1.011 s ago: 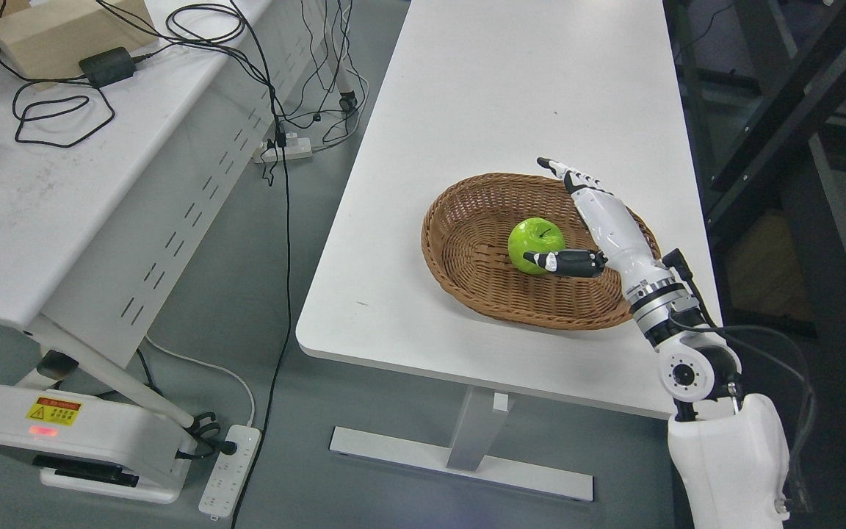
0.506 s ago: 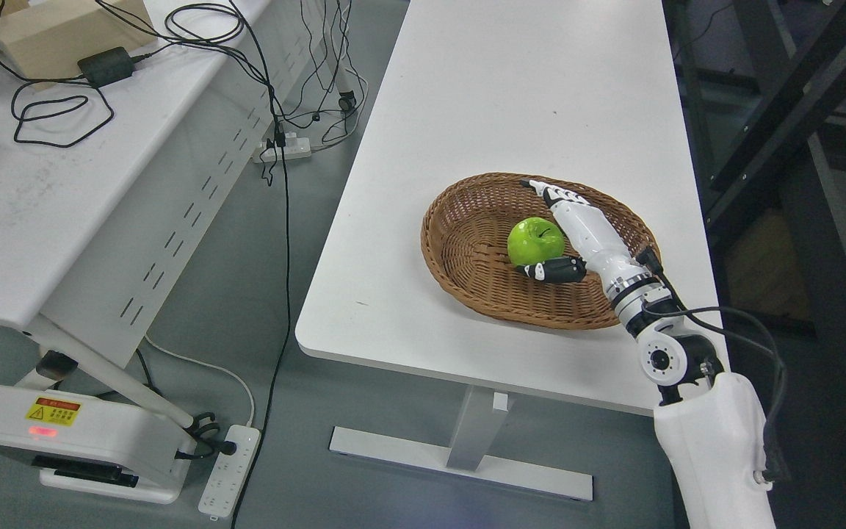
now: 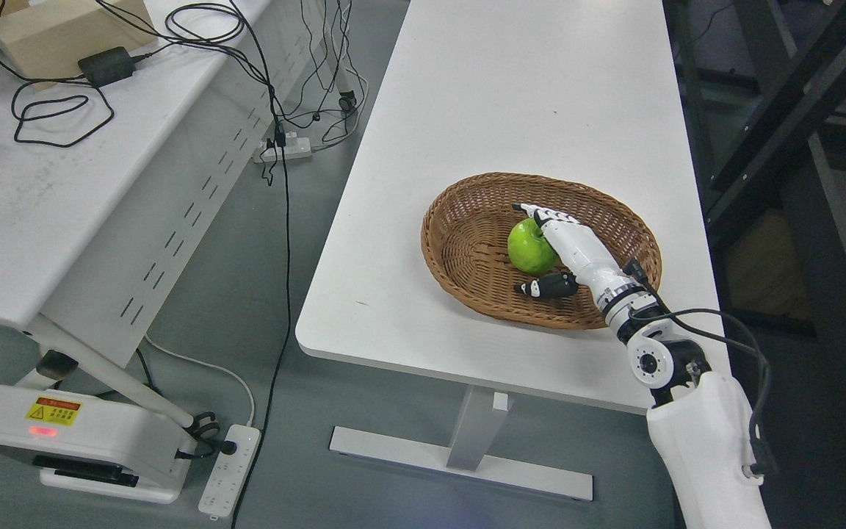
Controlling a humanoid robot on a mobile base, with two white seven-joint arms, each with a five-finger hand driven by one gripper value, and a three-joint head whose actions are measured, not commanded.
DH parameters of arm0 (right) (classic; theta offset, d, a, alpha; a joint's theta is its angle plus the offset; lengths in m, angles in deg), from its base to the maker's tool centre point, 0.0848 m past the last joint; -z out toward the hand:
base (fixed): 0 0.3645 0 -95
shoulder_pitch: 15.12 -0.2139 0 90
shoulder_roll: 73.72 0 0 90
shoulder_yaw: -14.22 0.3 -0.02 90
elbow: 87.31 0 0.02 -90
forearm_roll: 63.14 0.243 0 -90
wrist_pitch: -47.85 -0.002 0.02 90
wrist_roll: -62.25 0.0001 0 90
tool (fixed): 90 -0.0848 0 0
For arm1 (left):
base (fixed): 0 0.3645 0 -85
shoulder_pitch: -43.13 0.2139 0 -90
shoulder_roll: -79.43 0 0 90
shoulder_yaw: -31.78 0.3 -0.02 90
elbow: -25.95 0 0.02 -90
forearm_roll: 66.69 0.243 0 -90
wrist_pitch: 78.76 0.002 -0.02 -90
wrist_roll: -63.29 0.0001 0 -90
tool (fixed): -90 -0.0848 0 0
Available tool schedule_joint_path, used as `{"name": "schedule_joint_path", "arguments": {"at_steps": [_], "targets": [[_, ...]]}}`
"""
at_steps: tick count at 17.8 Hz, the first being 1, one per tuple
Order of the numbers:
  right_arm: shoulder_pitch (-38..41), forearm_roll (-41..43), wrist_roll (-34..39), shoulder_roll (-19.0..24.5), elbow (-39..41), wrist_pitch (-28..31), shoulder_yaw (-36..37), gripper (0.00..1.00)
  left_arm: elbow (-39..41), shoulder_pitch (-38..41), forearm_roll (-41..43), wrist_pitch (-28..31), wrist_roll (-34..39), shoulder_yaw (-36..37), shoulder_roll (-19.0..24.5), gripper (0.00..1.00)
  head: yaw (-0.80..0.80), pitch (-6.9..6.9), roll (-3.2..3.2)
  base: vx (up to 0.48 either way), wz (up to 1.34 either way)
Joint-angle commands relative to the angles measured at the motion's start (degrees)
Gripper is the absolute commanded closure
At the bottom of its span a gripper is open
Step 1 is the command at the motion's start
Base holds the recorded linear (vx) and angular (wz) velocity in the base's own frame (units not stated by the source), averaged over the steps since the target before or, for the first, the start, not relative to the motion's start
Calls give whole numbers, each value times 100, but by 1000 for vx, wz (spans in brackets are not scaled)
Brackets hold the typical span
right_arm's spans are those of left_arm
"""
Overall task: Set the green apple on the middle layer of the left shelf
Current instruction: 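Close the right hand fingers around the green apple, then lift the green apple out of the basket with the right hand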
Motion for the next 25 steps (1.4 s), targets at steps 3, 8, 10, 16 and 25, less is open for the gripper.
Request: {"name": "schedule_joint_path", "arguments": {"at_steps": [3, 8, 10, 16, 25], "targets": [[-130, -147, -32, 25, -473, 77, -65, 5, 0, 0, 0, 11, 1, -1, 100, 0, 0, 0, 0, 0, 0], [-183, -94, -76, -1, -464, 121, 23, 47, 0, 0, 0, 2, 1, -1, 100, 0, 0, 0, 0, 0, 0], [-183, -94, -84, -1, -455, 121, 190, 54, 0, 0, 0, 11, 1, -1, 100, 0, 0, 0, 0, 0, 0], [1, 90, -102, -45, -175, 42, 700, 100, 0, 0, 0, 2, 1, -1, 100, 0, 0, 0, 0, 0, 0], [1222, 793, -1533, 86, 2004, -318, 1833, 100, 0, 0, 0, 2, 1, 17, 100, 0, 0, 0, 0, 0, 0]]}}
